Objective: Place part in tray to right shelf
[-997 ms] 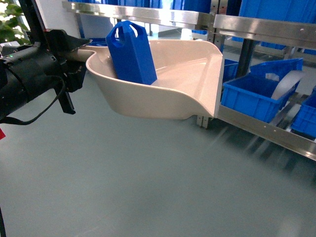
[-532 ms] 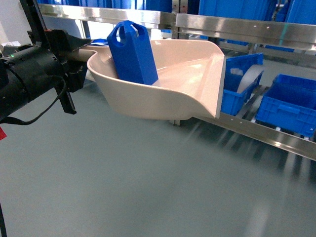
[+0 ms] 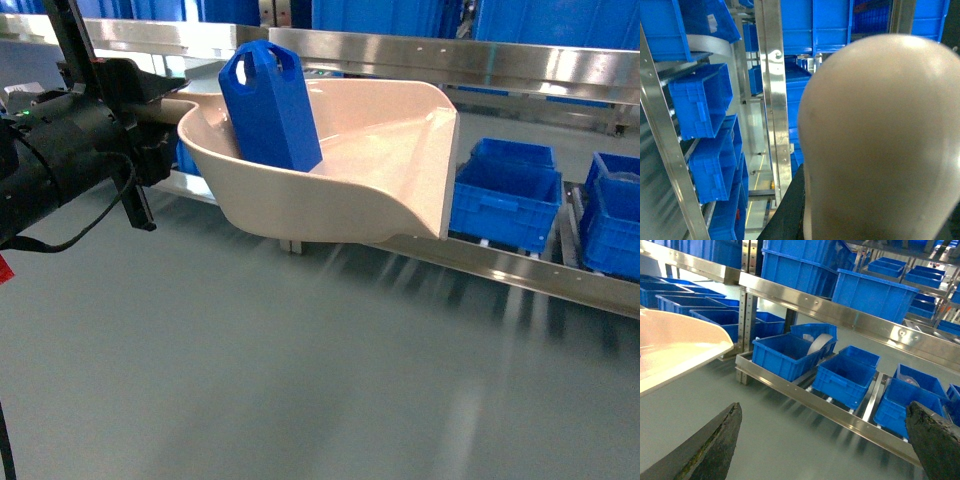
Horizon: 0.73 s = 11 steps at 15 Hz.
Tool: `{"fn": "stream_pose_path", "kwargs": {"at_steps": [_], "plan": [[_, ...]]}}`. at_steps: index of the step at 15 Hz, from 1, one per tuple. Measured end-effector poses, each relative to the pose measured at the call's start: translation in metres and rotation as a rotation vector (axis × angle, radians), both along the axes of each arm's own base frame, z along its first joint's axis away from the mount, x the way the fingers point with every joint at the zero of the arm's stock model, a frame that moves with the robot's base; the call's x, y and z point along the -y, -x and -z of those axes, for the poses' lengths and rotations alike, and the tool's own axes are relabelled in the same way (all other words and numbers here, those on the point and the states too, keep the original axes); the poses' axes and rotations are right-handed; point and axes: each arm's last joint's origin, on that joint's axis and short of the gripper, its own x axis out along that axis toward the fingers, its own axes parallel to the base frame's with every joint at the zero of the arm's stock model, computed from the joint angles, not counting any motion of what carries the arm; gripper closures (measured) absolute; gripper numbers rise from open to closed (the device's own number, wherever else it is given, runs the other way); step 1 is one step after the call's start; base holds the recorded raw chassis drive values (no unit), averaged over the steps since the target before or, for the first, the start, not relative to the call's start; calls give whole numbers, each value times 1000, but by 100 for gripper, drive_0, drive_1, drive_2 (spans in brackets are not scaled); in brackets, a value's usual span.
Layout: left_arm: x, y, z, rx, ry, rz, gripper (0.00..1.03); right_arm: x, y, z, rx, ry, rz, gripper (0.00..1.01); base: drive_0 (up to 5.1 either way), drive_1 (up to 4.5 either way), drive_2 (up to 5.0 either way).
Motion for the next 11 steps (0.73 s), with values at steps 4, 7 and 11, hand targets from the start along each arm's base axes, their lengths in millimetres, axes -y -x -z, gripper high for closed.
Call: {"fn": "stream_pose_path", "kwargs": {"at_steps": [4, 7, 11], "plan": [[0, 0, 0, 0, 0, -2, 88, 0, 0, 0, 0, 0, 0, 3, -151, -151, -151], [0, 0, 0, 0, 0, 0, 88, 0, 0, 0, 0, 0, 0, 3, -151, -151, -151], [0, 0, 0, 0, 0, 0, 88, 0, 0, 0, 0, 0, 0, 3, -151, -151, -151]]}}
